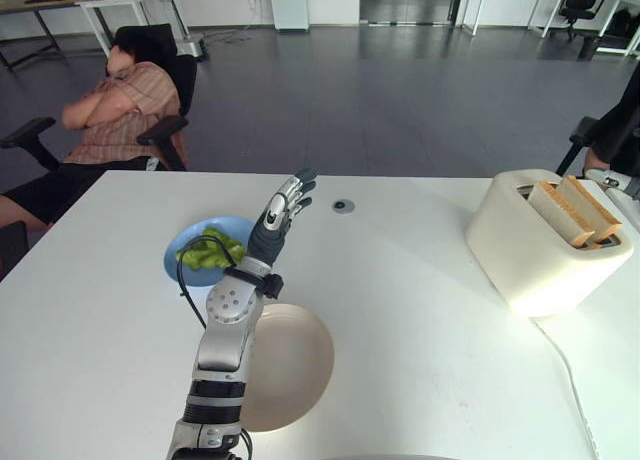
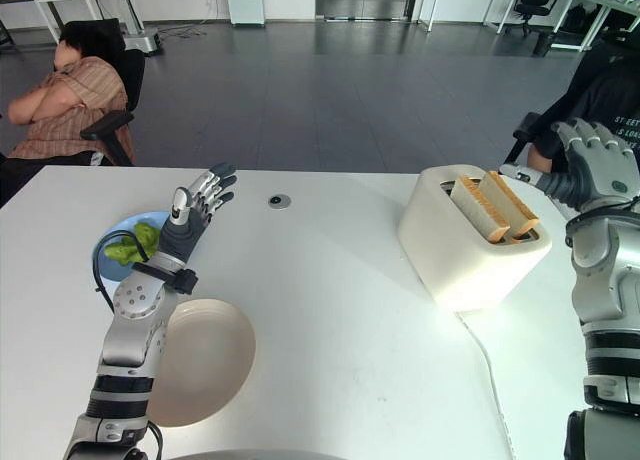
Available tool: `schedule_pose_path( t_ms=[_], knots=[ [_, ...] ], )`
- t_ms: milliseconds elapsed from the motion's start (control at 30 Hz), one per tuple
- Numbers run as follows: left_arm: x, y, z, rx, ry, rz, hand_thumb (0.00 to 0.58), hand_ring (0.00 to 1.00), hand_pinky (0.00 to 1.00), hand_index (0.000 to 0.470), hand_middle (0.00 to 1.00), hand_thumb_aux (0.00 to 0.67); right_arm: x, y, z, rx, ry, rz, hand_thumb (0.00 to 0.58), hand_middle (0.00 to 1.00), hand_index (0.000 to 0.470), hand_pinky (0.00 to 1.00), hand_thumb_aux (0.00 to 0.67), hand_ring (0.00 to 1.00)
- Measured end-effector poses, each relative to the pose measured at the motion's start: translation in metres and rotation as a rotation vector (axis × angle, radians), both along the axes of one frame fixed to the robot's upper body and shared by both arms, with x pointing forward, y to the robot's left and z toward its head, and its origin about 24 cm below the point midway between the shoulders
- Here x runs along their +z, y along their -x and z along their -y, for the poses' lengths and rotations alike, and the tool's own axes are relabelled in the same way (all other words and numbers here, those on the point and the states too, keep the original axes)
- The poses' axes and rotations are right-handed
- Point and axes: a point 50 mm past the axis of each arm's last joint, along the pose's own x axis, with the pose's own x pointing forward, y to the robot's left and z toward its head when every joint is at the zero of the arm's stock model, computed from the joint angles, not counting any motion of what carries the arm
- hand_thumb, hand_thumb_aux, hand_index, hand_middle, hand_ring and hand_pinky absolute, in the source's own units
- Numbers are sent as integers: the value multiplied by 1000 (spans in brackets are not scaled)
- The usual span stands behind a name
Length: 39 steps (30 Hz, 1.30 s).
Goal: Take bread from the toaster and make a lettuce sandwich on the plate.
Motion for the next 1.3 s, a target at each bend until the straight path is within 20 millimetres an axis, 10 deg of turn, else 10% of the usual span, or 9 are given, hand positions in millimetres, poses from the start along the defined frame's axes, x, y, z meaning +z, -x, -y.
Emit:
schedule_pose_path(
  t_ms=[200,233,300,767,933,1133,1300],
  knots=[
    [2,0,0,1,0,8,0,0,0,0,0,0,-20,-2,6,-42,-22,-128,0,0,0,0,0,0],
    [2,1,0,1,0,10,0,0,0,0,0,0,-23,-3,6,-43,-27,-148,408,0,214,0,305,0],
    [3,1,0,2,0,12,0,0,0,0,0,0,-26,-3,5,-31,-49,-179,580,0,470,0,670,0],
    [-2,-1,-5,38,-13,-7,0,0,0,0,0,0,-38,-10,-13,122,-246,-181,580,0,470,0,670,0],
    [-3,-2,-7,46,-12,-10,0,0,0,0,0,0,28,-8,-16,246,-378,313,580,0,470,0,670,0],
    [4,-5,-16,71,-56,19,0,0,0,0,0,0,77,-6,-63,571,-509,471,580,0,470,0,670,0],
    [34,-17,-43,214,-410,172,0,0,0,0,0,0,54,-15,-134,882,-754,162,580,0,470,0,670,0]
  ],
)
